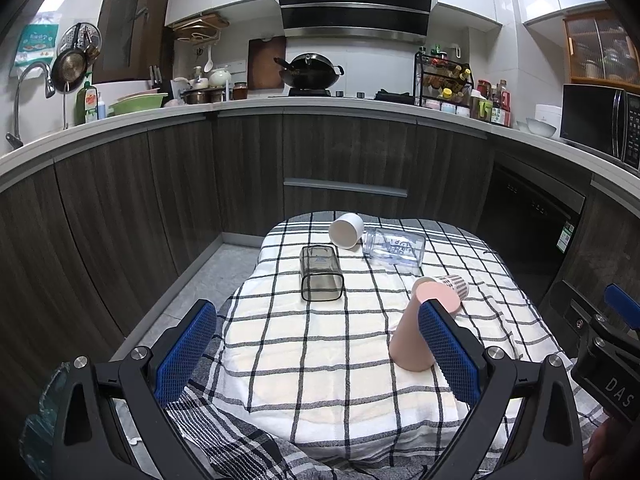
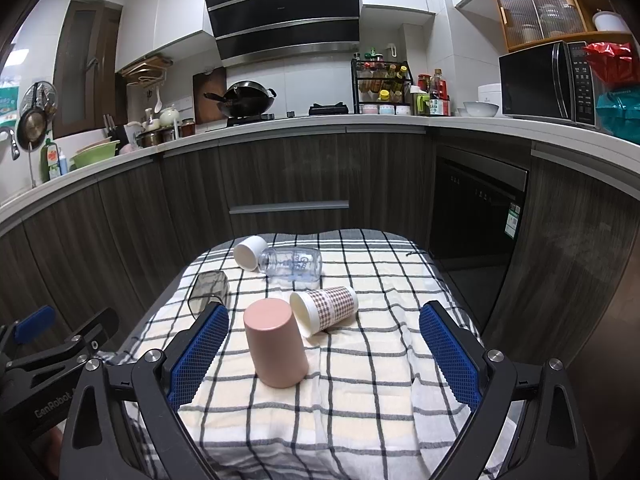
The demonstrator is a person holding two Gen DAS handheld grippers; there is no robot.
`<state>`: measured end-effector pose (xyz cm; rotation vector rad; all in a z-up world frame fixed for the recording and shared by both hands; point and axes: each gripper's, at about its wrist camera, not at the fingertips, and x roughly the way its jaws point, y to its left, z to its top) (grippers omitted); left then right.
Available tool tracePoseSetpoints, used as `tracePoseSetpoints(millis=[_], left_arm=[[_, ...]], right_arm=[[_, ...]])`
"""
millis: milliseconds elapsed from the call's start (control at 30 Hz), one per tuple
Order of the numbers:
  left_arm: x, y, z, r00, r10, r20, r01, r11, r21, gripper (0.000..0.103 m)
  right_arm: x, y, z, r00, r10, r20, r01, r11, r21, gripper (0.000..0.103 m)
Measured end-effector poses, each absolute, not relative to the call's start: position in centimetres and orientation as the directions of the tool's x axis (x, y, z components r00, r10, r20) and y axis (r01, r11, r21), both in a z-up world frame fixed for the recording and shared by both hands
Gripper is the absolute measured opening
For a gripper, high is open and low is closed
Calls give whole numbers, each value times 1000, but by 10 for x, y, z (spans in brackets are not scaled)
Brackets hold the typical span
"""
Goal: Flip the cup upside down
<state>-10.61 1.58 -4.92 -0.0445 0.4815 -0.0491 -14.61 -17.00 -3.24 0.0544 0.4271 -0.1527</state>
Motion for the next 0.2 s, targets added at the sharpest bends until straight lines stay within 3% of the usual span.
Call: tracePoseSetpoints(millis=[200], left_arm=[[-105, 14, -50, 884, -59, -464, 43, 998, -46, 103]], right_arm=[[-146, -170, -32, 899, -136, -416, 158, 987, 19, 96]])
